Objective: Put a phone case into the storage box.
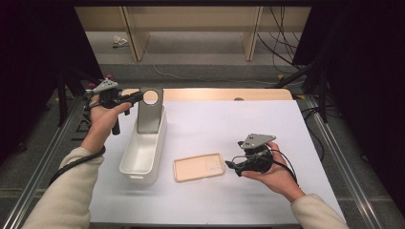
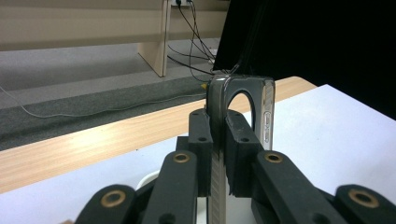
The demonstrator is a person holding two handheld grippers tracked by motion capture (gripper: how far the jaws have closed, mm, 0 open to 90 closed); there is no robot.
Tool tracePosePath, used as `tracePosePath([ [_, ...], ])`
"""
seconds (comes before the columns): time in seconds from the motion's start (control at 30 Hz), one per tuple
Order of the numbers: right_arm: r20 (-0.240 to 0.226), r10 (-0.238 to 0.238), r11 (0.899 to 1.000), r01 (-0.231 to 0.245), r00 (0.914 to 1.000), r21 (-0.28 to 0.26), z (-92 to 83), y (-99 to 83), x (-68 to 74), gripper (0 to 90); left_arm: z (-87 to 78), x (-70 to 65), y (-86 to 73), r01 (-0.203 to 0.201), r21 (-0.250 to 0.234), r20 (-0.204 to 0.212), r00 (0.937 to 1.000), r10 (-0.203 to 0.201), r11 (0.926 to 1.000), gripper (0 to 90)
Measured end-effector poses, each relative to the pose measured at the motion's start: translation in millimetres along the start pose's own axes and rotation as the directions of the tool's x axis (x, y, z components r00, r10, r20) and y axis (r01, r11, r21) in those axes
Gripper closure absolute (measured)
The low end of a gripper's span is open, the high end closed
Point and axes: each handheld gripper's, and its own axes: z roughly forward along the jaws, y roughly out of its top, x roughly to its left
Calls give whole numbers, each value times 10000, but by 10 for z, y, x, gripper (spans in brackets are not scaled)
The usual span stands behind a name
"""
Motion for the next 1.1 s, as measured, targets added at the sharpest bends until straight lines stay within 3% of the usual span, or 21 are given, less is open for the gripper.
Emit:
tracePosePath([
  [1.1,-91,70,10000,-70,9999,-15,8,0,1,171,177,78,-71,188,315,-249,9995,-180,9993,819],
])
